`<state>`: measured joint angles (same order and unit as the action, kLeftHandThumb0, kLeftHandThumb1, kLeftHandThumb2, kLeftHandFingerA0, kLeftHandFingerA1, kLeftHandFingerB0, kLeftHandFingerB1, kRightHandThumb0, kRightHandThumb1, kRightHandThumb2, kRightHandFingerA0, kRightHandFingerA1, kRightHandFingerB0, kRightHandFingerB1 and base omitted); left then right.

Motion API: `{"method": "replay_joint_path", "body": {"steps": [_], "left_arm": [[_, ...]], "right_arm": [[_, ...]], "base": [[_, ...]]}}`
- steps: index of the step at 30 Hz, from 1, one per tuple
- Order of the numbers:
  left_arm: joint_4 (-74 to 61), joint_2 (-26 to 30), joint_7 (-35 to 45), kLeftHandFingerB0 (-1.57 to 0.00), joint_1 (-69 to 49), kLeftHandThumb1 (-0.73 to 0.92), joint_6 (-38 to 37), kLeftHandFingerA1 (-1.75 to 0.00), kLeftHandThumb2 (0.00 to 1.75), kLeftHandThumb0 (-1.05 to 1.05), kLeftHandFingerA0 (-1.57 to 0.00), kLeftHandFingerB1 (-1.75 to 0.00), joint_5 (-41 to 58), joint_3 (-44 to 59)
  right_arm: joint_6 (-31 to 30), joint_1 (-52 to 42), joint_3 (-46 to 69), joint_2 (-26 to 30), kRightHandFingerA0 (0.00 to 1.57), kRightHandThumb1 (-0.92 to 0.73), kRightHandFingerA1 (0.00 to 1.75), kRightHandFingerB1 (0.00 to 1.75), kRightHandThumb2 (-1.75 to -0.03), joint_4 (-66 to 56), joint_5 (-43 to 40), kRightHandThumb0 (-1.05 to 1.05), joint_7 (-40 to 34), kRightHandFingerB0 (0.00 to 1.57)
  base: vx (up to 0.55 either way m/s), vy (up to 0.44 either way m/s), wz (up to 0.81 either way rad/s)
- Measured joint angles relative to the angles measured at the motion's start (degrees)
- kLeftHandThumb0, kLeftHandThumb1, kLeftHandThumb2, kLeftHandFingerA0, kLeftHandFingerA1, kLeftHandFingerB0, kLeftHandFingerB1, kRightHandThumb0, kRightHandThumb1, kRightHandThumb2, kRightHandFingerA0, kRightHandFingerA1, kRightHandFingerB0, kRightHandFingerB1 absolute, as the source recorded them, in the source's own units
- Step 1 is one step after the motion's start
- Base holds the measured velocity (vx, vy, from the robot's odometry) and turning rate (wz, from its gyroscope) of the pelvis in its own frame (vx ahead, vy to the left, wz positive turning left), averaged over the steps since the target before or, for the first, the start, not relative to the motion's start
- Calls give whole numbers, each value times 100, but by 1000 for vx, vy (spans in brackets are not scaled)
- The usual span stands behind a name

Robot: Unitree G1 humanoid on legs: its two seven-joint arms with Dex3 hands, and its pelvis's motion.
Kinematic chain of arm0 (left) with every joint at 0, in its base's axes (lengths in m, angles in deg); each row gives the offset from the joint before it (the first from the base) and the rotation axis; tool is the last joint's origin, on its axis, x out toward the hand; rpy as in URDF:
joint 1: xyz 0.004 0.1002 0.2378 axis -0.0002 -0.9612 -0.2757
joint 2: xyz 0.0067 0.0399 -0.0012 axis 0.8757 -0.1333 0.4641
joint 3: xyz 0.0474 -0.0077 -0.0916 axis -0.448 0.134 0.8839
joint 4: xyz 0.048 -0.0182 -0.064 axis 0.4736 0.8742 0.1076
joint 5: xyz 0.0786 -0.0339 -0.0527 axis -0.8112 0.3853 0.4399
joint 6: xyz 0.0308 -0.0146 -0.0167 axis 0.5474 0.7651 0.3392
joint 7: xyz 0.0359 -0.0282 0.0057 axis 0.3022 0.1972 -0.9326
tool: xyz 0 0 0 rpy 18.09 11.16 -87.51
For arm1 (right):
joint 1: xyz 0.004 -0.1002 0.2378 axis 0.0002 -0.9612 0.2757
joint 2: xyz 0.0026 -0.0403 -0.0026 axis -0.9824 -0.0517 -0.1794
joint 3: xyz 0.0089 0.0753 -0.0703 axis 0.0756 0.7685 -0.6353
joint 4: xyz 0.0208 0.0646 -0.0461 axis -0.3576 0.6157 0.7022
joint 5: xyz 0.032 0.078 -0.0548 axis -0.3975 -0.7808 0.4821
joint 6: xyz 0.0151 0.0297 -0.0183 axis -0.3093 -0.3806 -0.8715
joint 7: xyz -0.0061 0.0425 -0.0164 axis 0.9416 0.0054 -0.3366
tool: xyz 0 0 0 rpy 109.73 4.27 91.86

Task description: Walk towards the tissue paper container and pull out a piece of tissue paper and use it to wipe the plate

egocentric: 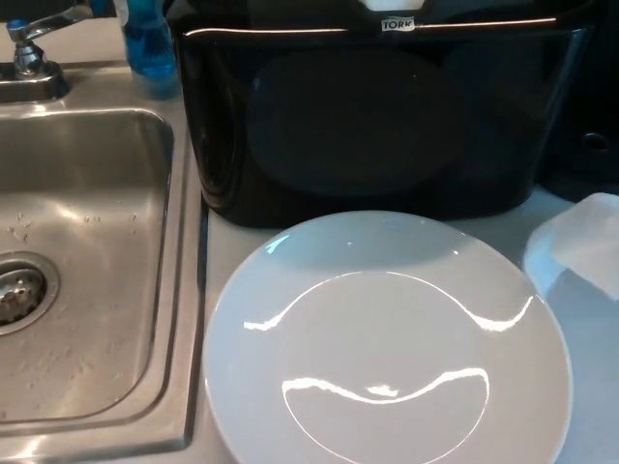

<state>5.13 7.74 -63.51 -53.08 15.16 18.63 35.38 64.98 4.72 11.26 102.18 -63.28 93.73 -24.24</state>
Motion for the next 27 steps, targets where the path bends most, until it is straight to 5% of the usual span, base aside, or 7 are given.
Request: {"method": "replay_joint_path", "body": {"steps": [9, 16, 20, 21, 22, 23, 27], "left_arm": [[1, -29, 8, -83, -93, 61, -29, -93, 60, -22, -94, -71, 28, 80], [23, -36, 3, -84, -112, 63, -34, -91, 57, -22, -94, -70, 15, 82], [24, -49, 4, -83, -103, 63, -32, -93, 60, -22, -94, -70, 17, 88], [24, -50, 4, -81, -101, 64, -32, -90, 58, -22, -93, -68, 18, 90], [24, -51, 4, -81, -99, 64, -32, -90, 58, -22, -93, -68, 18, 90], [23, -51, 4, -83, -99, 65, -31, -89, 58, -21, -93, -69, 18, 90], [24, -52, 4, -81, -98, 65, -30, -85, 58, -22, -92, -67, 15, 85]], "right_arm": [[-475, 196, -840, 32, 97, -63, 165, 96, -80, 378, 850, -25, -4, 90], [-1019, 363, -1297, 26, 93, -70, 157, 45, -76, 409, 1282, -31, 422, 62], [-1209, 346, -1327, 25, 87, -66, 149, 43, -68, 141, 1297, -30, 797, 56], [-1242, 335, -1331, 24, 19, -54, 40, 29, -57, 77, 1297, -59, 897, 21], [-1266, 331, -1332, 25, 19, -54, 40, 29, -57, 32, 1297, -59, 975, 21], [-1281, 327, -1332, 25, 0, -43, 5, 27, -79, -15, 1297, -72, 1047, 11], [-1311, 327, -1329, 35, 0, -47, 3, 7, -84, -324, 1285, -82, 1475, 7]], "base": [[0, 0, 0], [0, 0, 0], [0, 0, 0], [0, 0, 0], [0, 0, 0], [0, 0, 0], [0, 0, 0]]}}
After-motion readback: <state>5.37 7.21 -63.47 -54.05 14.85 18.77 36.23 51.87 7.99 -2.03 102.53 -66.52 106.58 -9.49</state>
